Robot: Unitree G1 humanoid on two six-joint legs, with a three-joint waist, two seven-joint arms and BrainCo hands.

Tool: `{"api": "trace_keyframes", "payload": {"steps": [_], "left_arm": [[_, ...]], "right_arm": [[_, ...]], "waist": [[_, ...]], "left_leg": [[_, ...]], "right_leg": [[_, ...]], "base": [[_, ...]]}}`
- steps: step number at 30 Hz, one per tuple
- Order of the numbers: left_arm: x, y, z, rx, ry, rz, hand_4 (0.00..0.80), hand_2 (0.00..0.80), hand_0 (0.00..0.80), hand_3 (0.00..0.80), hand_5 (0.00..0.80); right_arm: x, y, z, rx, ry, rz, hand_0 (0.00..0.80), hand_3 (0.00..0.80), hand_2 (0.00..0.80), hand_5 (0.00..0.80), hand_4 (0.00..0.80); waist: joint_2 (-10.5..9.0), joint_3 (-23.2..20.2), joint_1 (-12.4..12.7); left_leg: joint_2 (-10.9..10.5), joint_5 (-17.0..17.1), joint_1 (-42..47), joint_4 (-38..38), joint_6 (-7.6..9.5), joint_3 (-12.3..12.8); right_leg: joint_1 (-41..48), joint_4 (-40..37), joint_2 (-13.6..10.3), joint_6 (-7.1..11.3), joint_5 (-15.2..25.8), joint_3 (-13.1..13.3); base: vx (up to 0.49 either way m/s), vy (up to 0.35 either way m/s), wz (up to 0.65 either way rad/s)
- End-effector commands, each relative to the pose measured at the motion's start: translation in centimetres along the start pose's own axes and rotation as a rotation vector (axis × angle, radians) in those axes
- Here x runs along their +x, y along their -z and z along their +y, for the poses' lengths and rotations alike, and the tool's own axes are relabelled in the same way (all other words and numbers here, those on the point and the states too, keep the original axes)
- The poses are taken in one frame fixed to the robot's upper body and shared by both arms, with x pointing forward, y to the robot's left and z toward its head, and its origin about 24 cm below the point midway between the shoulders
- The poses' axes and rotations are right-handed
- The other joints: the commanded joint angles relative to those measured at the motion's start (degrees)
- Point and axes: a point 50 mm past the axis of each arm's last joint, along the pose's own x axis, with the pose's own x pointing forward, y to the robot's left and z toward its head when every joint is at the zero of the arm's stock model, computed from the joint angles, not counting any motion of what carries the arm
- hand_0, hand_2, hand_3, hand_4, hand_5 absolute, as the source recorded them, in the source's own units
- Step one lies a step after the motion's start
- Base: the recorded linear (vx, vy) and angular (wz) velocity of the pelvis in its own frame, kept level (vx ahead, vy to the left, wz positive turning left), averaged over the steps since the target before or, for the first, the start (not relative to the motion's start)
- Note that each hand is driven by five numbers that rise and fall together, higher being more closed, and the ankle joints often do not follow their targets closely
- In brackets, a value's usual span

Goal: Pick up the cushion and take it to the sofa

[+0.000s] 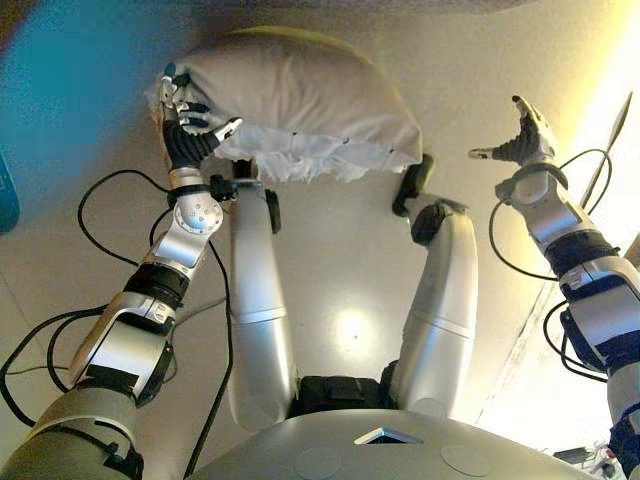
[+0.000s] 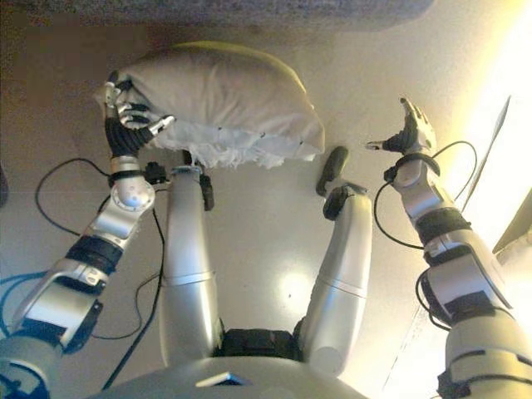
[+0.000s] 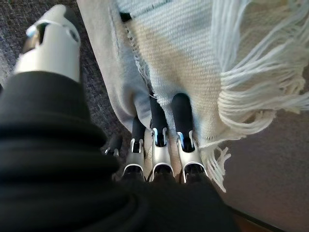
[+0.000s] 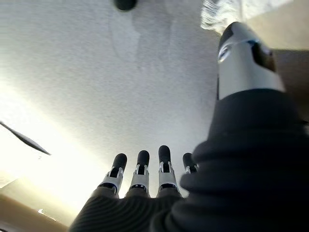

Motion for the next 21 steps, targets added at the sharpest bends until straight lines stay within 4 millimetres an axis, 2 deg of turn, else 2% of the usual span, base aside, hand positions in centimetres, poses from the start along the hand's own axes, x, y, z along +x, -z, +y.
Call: {"api": "trace_keyframes", "payload": {"steps": [1, 2, 5, 8, 21], "left_arm": [[-0.2, 0.0, -0.6, -0.043, -0.039, -0.001, 0.0, 0.0, 0.0, 0.0, 0.0], [-0.2, 0.0, -0.6, -0.044, -0.042, -0.002, 0.0, 0.0, 0.0, 0.0, 0.0], [0.0, -0.1, -0.5, -0.051, -0.055, -0.007, 0.0, 0.0, 0.0, 0.0, 0.0], [0.1, -0.4, -0.7, -0.058, -0.062, -0.011, 0.0, 0.0, 0.0, 0.0, 0.0], [0.9, -2.2, -3.0, -0.152, -0.091, -0.035, 0.0, 0.0, 0.0, 0.0, 0.0]], "right_arm": [[-0.3, 1.8, -0.8, 0.065, 0.048, 0.052, 0.0, 0.0, 0.0, 0.0, 0.0], [-0.3, 1.9, -0.8, 0.077, 0.055, 0.058, 0.0, 0.0, 0.0, 0.0, 0.0], [-0.6, 2.2, -0.5, -0.039, 0.055, 0.024, 0.0, 0.0, 0.0, 0.0, 0.0], [-0.6, 1.5, -0.3, -0.123, 0.051, -0.046, 0.0, 0.0, 0.0, 0.0, 0.0], [-0.2, -8.9, -0.1, -0.412, 0.203, -0.537, 0.0, 0.0, 0.0, 0.0, 0.0]], "waist": [[0.98, -0.56, 0.33], [0.95, -0.56, 0.31], [0.93, -0.56, 0.11], [1.07, -0.56, -0.1], [3.17, -0.56, -0.47]], "left_leg": [[-0.05, 7.92, 0.08, -10.05, 4.82, 4.53], [0.01, 7.94, 0.14, -10.26, 4.77, 4.54], [0.3, 8.15, 0.39, -11.24, 4.68, 4.69], [0.1, 8.19, 0.39, -11.54, 4.68, 4.89], [-0.92, 8.62, 0.44, -13.92, 3.92, 5.99]], "right_leg": [[2.33, 1.62, 0.07, -0.18, -0.39, -1.9], [2.46, 1.4, 0.11, -0.18, -0.38, -1.98], [2.89, 0.55, 0.32, -0.16, -0.44, -2.19], [2.96, -0.07, 0.42, -0.2, -0.27, -2.13], [1.3, -0.44, 0.73, -0.63, -1.37, -1.21]], "base": [[-0.026, 0.004, -0.05], [-0.025, 0.008, -0.07], [-0.023, 0.021, -0.08], [-0.008, 0.009, -0.03], [-0.004, 0.01, 0.01]]}}
